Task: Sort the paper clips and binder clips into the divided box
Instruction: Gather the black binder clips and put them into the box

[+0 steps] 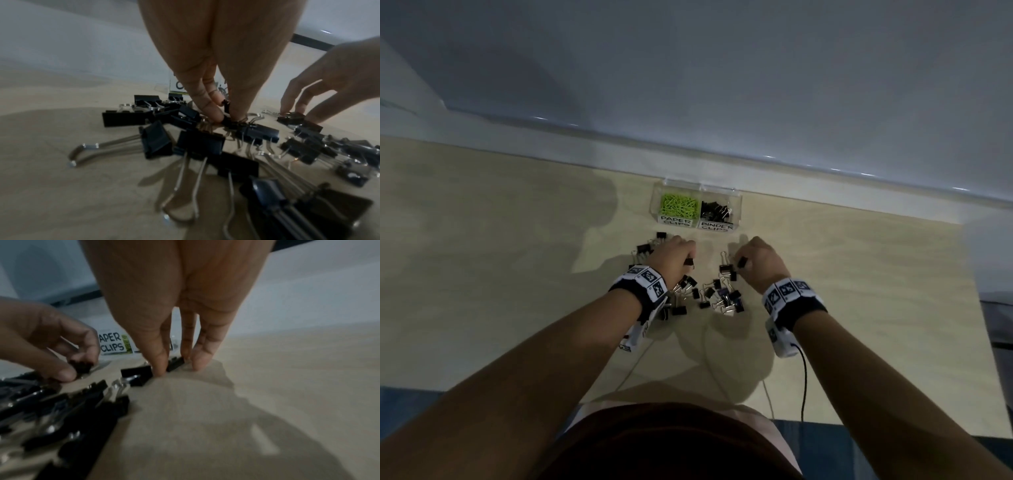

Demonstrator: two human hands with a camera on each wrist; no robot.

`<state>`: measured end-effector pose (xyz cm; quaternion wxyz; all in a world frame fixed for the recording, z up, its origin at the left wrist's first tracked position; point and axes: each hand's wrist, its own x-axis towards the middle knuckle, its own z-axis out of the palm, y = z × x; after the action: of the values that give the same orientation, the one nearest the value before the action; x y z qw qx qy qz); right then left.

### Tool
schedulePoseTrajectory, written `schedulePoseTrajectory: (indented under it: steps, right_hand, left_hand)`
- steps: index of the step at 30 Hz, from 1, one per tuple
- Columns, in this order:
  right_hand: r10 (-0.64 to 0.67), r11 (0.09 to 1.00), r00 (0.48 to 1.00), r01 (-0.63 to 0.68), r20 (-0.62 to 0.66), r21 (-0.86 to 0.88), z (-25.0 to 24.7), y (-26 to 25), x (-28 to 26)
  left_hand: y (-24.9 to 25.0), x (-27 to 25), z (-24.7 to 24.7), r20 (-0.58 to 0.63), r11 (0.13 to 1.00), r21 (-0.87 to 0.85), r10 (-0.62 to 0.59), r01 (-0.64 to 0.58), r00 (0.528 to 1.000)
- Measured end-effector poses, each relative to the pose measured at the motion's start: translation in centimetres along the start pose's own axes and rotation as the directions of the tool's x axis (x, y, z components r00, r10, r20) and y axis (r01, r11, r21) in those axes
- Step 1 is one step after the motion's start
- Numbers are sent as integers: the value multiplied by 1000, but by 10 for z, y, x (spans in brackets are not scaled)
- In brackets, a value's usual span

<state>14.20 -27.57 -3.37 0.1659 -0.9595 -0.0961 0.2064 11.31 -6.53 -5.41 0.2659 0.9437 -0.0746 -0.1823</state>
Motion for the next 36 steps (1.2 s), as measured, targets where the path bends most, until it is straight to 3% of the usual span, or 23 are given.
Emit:
schedulePoseTrajectory:
  steps: [5, 7, 12, 17, 23, 28, 30, 34, 36]
  right_hand:
    - [63, 993, 981, -43, -182, 112, 9, 3, -3]
    - [78, 988, 976, -49, -205, 143, 9, -4, -4]
    - [43, 998, 990, -35, -133, 57, 24, -34, -6]
    - [38, 999, 994, -37, -100, 8, 34, -42, -6]
    - [68, 964, 960, 7, -270, 266, 15, -36, -10]
    - [31, 937, 920, 110, -392, 333, -23, -47, 22]
    - [18, 942, 924, 112, -382, 316, -37, -52, 36]
    - [-24, 976, 938, 97, -345, 197, -44, -45, 31]
    - [7, 984, 973, 35, -232, 177, -33, -33, 15]
  left_hand:
    - [0, -4, -6, -150, 997, -60, -61, 52, 987]
    - [2, -7, -6, -158, 996, -42, -80, 74, 984]
    - [18, -8, 4, -107, 993, 48, -106, 112, 989]
    - [23, -4, 8, -78, 994, 25, -108, 110, 991]
    - [12, -4, 1, 11, 994, 107, -16, 15, 1000]
    - [6, -5, -9, 92, 979, 188, 60, -77, 994]
    - [9, -4, -18, 105, 979, 179, 76, -94, 992]
    - [30, 10, -47, -85, 994, -32, 102, -105, 991]
    - [42, 29, -63, -176, 989, -70, 113, -127, 978]
